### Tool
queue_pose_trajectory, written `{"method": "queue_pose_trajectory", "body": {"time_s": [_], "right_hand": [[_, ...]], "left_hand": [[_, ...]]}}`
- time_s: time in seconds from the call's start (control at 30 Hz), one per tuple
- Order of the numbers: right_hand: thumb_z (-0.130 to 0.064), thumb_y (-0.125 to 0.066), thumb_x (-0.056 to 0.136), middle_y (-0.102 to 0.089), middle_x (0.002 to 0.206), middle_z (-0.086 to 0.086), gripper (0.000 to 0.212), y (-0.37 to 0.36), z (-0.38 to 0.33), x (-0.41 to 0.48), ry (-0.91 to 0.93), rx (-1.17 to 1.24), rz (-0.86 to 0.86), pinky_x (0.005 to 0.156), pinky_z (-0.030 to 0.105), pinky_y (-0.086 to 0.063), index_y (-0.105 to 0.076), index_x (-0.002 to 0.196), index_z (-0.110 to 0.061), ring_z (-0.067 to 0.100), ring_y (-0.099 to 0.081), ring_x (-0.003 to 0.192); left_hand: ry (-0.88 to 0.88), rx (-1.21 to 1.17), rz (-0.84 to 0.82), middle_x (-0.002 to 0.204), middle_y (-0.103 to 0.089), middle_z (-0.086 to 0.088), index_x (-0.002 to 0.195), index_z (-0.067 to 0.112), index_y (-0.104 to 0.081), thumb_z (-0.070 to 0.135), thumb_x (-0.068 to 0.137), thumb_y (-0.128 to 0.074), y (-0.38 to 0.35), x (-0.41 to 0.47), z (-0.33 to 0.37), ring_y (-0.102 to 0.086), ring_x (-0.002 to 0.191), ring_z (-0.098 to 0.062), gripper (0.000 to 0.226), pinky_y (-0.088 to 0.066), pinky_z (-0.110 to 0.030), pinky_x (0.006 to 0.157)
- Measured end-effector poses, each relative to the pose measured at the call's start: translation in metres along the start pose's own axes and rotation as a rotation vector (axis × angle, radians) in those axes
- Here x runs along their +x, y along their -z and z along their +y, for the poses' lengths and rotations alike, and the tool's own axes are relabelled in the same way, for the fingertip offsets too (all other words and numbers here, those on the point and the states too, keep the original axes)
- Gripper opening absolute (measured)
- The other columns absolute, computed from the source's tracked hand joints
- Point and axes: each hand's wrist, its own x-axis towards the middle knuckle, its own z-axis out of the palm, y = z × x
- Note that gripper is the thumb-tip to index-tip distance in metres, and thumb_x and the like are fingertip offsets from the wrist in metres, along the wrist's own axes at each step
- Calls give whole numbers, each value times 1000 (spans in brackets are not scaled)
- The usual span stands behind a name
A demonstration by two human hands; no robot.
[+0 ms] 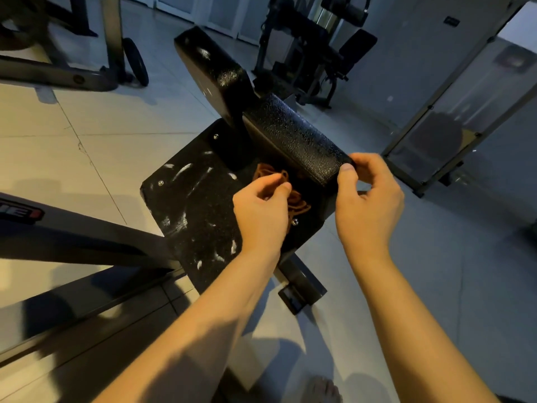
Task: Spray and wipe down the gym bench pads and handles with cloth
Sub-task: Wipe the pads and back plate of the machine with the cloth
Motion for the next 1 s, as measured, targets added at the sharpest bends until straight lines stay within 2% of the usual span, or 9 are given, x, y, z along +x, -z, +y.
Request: {"method": "queue_pose_trajectory", "body": {"time_s": [0.1,0.2,0.3,0.43,0.6,0.67,0.73,0.87,1.0], "right_hand": [[-27,-53,91,-66,88,-6,15,-9,1,-2,9,-11,59,69,37,-52,-66,93,-21,11,-62,84],[-26,-51,90,-64,89,-5,13,-12,0,-3,-15,18,73,69,26,-48,-64,92,-24,9,-59,83],[-24,-53,93,-64,91,-7,10,-9,1,-4,-23,52,39,69,14,-42,-62,93,-29,3,-58,85],[-17,-58,97,-66,97,-2,11,-1,7,-2,-1,107,-20,70,7,-42,-69,99,-20,2,-59,91],[-18,-66,94,-70,90,-1,8,7,13,6,-156,292,-66,73,19,-50,-73,92,-22,9,-64,89],[-17,-69,95,-70,88,-1,10,10,15,9,-220,338,-55,76,18,-50,-72,87,-22,6,-63,85],[-24,-69,96,-70,96,7,10,9,19,7,-248,321,-63,78,16,-48,-71,87,-23,7,-63,88],[-38,-65,99,-71,107,3,19,8,28,-1,-344,336,-139,86,20,-49,-73,99,-21,11,-65,101],[-36,-64,99,-73,104,-2,15,14,36,0,-343,319,-153,94,32,-52,-74,100,-25,13,-65,105]], "left_hand": [[99,20,-65,93,-78,-2,101,17,-79,3,87,-76,10,12,1,-75,90,-13,19,-60,-31,87],[141,-6,7,95,-78,-2,96,21,-79,7,87,-77,11,30,4,-75,95,-17,16,-59,-41,95],[113,-23,73,94,-78,-2,98,17,-79,8,88,-76,1,30,0,-75,94,-16,14,-59,-42,96],[167,-51,31,95,-78,-6,102,10,-78,3,90,-72,-10,6,-22,-75,95,-20,15,-60,-44,94],[295,-43,-55,95,-77,-7,91,16,-77,1,89,-72,-16,-10,-41,-75,96,-23,15,-60,-47,92],[343,-11,-90,90,-77,-8,81,19,-77,0,88,-71,-15,-1,-38,-75,93,-26,21,-61,-47,89],[407,26,-108,82,-75,-10,71,19,-72,-3,85,-70,-14,15,-34,-74,91,-31,26,-62,-47,85],[491,-17,-48,94,-74,-14,85,17,-72,-2,87,-69,-14,33,-39,-73,96,-34,19,-61,-53,89],[458,-52,-87,98,-75,-16,90,12,-73,-3,90,-62,-17,18,-51,-73,97,-34,19,-63,-47,85]]}}
